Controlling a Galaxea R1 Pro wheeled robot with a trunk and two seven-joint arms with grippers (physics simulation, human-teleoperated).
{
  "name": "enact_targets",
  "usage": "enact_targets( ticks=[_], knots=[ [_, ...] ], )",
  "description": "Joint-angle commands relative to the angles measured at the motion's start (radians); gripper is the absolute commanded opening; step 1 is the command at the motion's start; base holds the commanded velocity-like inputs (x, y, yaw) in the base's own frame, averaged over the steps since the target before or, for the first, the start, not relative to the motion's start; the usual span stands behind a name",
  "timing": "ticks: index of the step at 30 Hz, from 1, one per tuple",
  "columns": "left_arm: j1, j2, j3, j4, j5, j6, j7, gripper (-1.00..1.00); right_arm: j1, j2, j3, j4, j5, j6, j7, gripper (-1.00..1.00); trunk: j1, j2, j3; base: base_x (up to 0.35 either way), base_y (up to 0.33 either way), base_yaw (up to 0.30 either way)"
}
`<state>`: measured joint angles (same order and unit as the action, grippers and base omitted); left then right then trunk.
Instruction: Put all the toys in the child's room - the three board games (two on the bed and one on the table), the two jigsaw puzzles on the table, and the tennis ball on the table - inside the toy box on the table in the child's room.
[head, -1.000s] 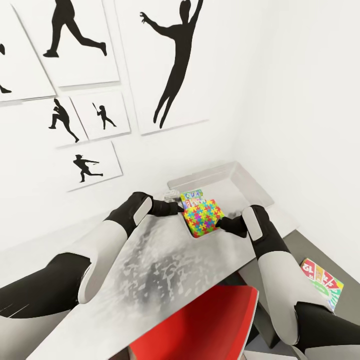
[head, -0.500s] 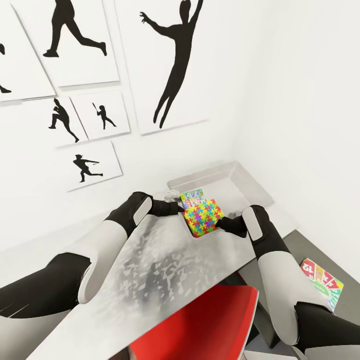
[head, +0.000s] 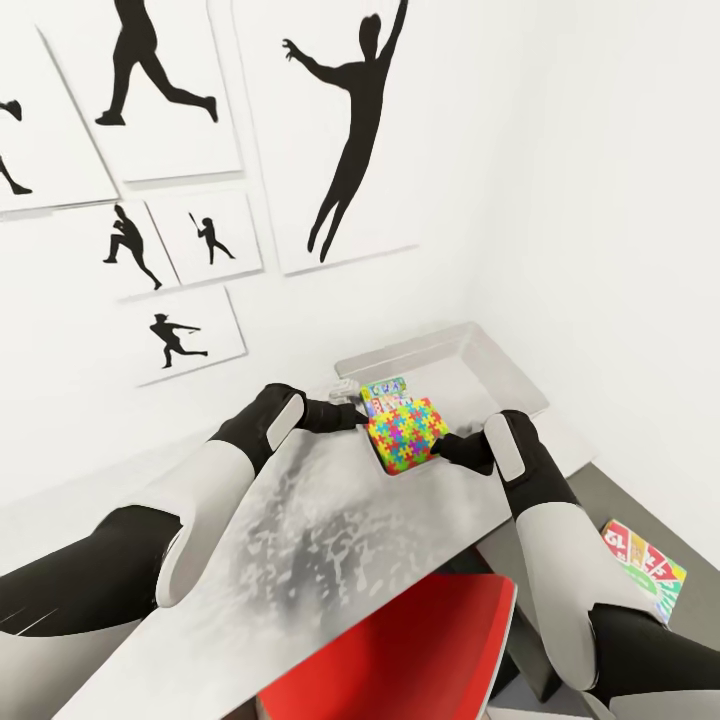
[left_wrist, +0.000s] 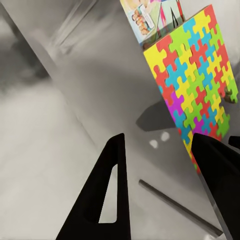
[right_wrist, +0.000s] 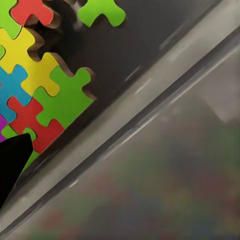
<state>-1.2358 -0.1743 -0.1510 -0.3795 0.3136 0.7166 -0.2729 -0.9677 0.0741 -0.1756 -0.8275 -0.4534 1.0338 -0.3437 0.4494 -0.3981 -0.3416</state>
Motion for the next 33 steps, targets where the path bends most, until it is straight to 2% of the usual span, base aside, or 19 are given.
enact_targets(
  ticks=[1,13,24,33],
  knots=[
    [-0.001,0.0,-0.008,-0.001,0.031,0.007,0.0,-1.0,-0.001,0.002,-0.002,-0.001,-0.051,-0.004,-0.008,-1.0,0.001,-0.002,0.0,0.0,0.0,0.0],
    [-0.001,0.0,-0.007,-0.001,0.032,0.007,0.0,-1.0,-0.001,0.001,-0.002,-0.001,-0.051,-0.003,-0.009,-1.0,0.001,-0.002,0.02,-0.065,0.017,0.0],
    [-0.001,0.0,-0.007,-0.001,0.032,0.007,0.0,-1.0,-0.001,0.001,-0.002,-0.002,-0.051,-0.003,-0.009,-1.0,0.001,-0.002,0.037,-0.279,0.116,0.0],
    [-0.001,0.0,-0.008,-0.001,0.032,0.007,0.0,-1.0,0.0,0.002,-0.002,-0.001,-0.051,-0.003,-0.008,-1.0,0.001,-0.002,0.039,-0.299,0.117,0.0]
  ],
)
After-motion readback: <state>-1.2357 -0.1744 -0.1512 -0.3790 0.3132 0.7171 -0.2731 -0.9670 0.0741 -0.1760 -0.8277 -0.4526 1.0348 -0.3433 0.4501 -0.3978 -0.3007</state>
